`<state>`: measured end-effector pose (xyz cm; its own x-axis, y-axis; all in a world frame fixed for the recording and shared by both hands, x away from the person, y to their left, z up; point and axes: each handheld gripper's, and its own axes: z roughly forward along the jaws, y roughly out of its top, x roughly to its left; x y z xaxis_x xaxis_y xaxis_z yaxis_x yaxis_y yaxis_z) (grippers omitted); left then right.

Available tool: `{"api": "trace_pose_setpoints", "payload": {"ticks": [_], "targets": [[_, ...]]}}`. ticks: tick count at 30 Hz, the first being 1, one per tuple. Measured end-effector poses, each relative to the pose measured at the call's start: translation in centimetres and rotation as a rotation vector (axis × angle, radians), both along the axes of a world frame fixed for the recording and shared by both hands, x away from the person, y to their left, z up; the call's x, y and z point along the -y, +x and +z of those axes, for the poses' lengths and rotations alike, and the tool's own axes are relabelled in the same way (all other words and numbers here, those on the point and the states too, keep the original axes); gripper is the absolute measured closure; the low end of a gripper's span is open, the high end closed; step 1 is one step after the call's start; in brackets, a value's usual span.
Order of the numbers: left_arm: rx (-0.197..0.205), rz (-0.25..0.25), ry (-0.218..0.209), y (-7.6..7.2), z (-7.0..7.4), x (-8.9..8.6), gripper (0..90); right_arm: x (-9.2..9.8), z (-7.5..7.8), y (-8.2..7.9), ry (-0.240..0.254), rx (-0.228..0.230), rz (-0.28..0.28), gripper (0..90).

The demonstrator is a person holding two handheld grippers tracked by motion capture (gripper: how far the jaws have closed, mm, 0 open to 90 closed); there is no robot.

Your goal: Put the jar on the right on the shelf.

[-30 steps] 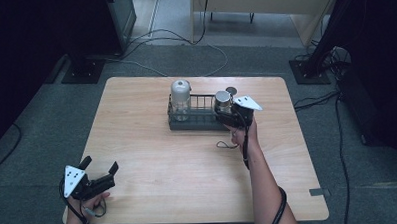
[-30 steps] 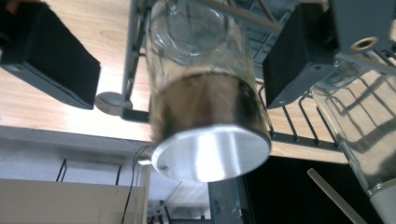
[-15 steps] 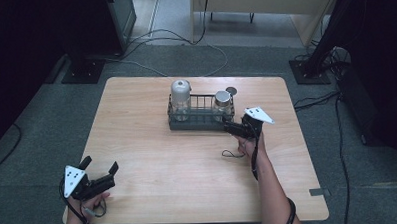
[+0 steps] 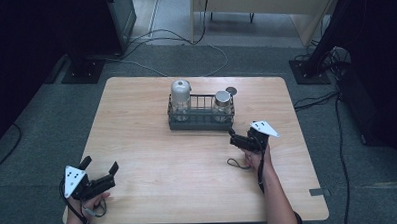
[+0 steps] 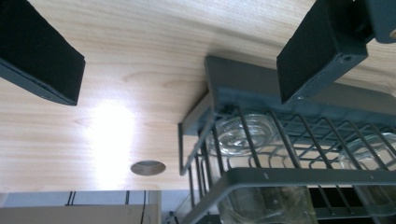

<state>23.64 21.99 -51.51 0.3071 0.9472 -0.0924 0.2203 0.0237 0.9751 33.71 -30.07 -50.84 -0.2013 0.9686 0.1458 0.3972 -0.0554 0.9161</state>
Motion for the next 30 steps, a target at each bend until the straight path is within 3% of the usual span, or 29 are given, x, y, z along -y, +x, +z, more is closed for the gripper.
{"api": "trace_pose_setpoints", "payload": {"ticks": [14,22,30], "targets": [[0.001,0.002,-0.001,0.0,0.0,0.0,0.0,0.2,-0.2,-1.8,-0.076,0.013,-0.034,1.5],[0.002,0.003,-0.001,0.0,0.0,0.0,0.0,0.9,-0.2,-3.0,-0.059,0.014,-0.048,1.5],[0.002,0.004,0.001,0.0,0.0,0.0,0.0,1.6,-0.2,-4.0,-0.072,0.018,-0.051,1.5]]}}
